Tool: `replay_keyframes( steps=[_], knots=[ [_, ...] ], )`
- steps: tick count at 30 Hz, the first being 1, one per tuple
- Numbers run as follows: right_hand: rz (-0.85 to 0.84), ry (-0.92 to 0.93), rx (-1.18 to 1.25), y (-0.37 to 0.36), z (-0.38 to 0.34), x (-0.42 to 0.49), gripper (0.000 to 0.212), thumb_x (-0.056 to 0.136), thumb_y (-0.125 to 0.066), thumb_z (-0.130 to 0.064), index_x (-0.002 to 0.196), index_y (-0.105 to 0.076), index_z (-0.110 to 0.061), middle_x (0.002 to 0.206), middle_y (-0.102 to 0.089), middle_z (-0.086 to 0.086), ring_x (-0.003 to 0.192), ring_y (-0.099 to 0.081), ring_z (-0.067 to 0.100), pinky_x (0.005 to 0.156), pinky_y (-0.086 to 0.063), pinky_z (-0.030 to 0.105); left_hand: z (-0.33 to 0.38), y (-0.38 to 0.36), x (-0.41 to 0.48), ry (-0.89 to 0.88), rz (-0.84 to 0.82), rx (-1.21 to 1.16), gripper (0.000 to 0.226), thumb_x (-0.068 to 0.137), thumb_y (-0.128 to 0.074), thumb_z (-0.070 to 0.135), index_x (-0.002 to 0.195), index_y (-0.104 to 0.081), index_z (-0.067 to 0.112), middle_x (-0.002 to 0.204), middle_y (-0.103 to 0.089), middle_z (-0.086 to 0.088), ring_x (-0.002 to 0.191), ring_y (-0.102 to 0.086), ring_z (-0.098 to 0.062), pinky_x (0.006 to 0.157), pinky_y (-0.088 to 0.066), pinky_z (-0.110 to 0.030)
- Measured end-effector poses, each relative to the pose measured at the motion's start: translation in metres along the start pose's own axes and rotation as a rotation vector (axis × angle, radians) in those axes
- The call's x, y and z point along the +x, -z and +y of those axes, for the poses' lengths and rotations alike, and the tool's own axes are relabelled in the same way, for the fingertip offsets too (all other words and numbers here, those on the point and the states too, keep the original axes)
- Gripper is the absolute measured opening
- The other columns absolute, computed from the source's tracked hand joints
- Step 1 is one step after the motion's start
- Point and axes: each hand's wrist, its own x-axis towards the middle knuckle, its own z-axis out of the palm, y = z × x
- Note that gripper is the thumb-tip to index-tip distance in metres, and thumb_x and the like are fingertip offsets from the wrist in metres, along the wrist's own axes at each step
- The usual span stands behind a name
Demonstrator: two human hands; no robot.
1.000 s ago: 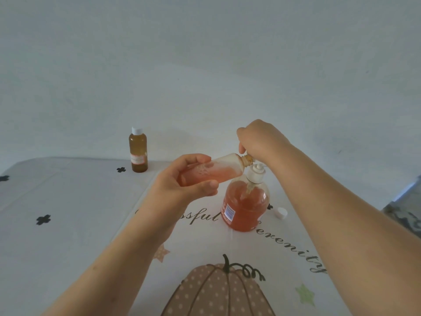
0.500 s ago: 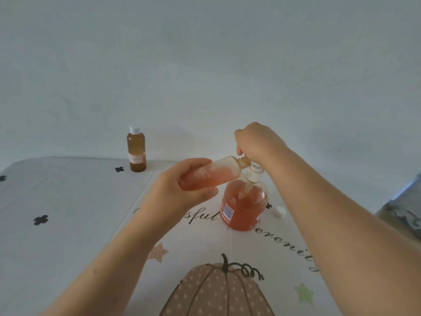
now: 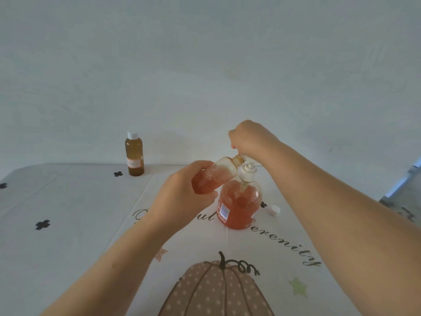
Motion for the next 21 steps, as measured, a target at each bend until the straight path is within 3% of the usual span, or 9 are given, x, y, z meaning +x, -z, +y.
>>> replay_keyframes(
  steps=[3,7,9,11,14,17,21],
  knots=[
    [-0.047,0.021,0.094,0.002,0.004,0.007,0.030,0.091,-0.041,-0.010,0.103,-0.068,-0.004,0.080,-0.067,0.009,0.068,-0.054,0.023,0.066,-0.040,0.027,0.000,-0.002,0.002,0.011,-0.019,-0.025,0.041,0.078,-0.071,0.016,0.110,-0.059,0.039,0.086,-0.064,0.019,0.080,-0.055,0.013,0.061,-0.039,-0.001],
    [-0.045,0.078,0.220,0.013,0.011,0.003,0.015,0.097,-0.043,-0.012,0.095,-0.058,-0.008,0.066,-0.053,0.004,0.052,-0.048,0.014,0.046,-0.035,0.021,-0.001,-0.006,0.006,0.018,-0.016,-0.070,0.041,0.076,-0.072,0.016,0.108,-0.059,0.039,0.086,-0.065,0.016,0.076,-0.057,0.010,0.060,-0.040,-0.004],
    [-0.024,0.079,0.204,0.015,0.012,0.005,0.017,0.095,-0.044,-0.012,0.095,-0.060,-0.007,0.068,-0.056,0.005,0.053,-0.050,0.016,0.049,-0.037,0.021,-0.001,-0.008,0.006,0.023,-0.004,-0.088,0.042,0.075,-0.074,0.016,0.107,-0.059,0.039,0.085,-0.065,0.016,0.072,-0.057,0.010,0.057,-0.040,-0.005],
    [-0.007,0.079,0.141,0.011,0.013,0.005,0.022,0.089,-0.044,-0.009,0.097,-0.064,-0.006,0.076,-0.063,0.008,0.063,-0.056,0.023,0.061,-0.042,0.024,-0.001,-0.011,0.004,0.018,0.021,-0.095,0.043,0.075,-0.075,0.015,0.106,-0.058,0.040,0.086,-0.064,0.018,0.074,-0.056,0.012,0.057,-0.039,-0.003],
    [0.012,0.089,0.067,0.001,0.013,0.004,0.015,0.087,-0.045,-0.009,0.082,-0.059,-0.009,0.081,-0.061,0.007,0.076,-0.058,0.028,0.067,-0.045,0.031,-0.002,-0.015,-0.001,-0.003,0.081,-0.068,0.046,0.076,-0.076,0.016,0.102,-0.052,0.044,0.088,-0.061,0.022,0.084,-0.051,0.019,0.064,-0.037,0.002],
    [0.062,0.078,0.034,0.001,0.014,0.001,0.019,0.085,-0.043,-0.005,0.067,-0.045,-0.012,0.071,-0.051,0.004,0.061,-0.046,0.024,0.054,-0.031,0.026,-0.003,-0.018,-0.005,-0.007,0.153,-0.034,0.048,0.076,-0.077,0.018,0.106,-0.051,0.045,0.092,-0.059,0.023,0.089,-0.048,0.019,0.066,-0.037,0.001],
    [0.093,0.065,0.003,0.004,0.011,-0.007,0.021,0.084,-0.039,-0.005,0.065,-0.039,-0.012,0.064,-0.044,0.003,0.053,-0.037,0.022,0.050,-0.025,0.027,-0.006,-0.023,-0.008,-0.055,0.211,0.016,0.049,0.077,-0.077,0.019,0.116,-0.055,0.037,0.096,-0.055,0.026,0.092,-0.049,0.017,0.071,-0.035,0.002]
  ],
)
